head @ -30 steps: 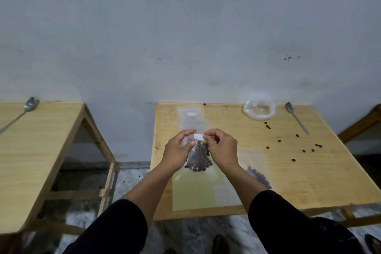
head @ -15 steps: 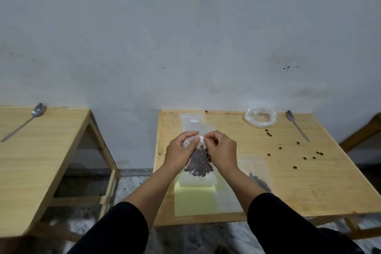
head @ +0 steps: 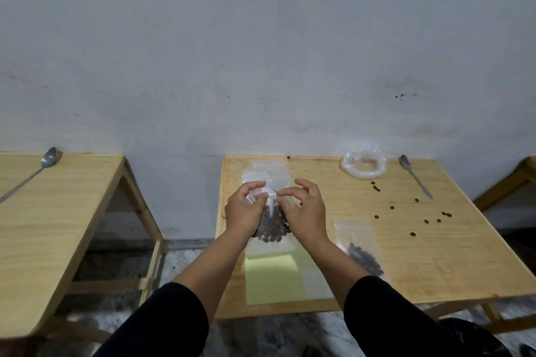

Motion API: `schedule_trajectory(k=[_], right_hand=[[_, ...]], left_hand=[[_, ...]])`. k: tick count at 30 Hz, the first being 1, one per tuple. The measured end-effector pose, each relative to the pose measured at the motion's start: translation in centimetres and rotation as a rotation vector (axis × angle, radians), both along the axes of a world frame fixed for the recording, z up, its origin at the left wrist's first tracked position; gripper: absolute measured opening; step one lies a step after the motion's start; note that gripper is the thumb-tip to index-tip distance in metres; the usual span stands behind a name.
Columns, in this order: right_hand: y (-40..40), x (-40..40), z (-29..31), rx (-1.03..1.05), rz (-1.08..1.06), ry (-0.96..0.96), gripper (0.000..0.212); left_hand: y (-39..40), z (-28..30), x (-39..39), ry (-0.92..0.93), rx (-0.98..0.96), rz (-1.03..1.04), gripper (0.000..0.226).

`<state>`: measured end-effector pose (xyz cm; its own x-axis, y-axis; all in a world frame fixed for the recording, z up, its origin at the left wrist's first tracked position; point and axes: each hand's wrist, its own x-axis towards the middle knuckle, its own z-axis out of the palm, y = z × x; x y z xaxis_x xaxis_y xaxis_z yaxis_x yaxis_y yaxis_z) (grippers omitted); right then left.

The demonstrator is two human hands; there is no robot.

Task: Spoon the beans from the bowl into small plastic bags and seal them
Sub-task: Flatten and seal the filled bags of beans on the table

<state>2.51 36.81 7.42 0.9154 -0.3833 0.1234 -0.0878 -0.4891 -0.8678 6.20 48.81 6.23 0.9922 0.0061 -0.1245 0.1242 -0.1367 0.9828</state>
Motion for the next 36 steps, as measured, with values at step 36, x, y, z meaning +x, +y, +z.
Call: schedule_trajectory(k=[36], right_hand=[[-1.4, 4.0, -1.5, 0.375, -0.071, 0.117, 0.014]], left_hand=[[-1.8, -0.9, 2.5, -0.026, 0.055, -0.034, 0.022]])
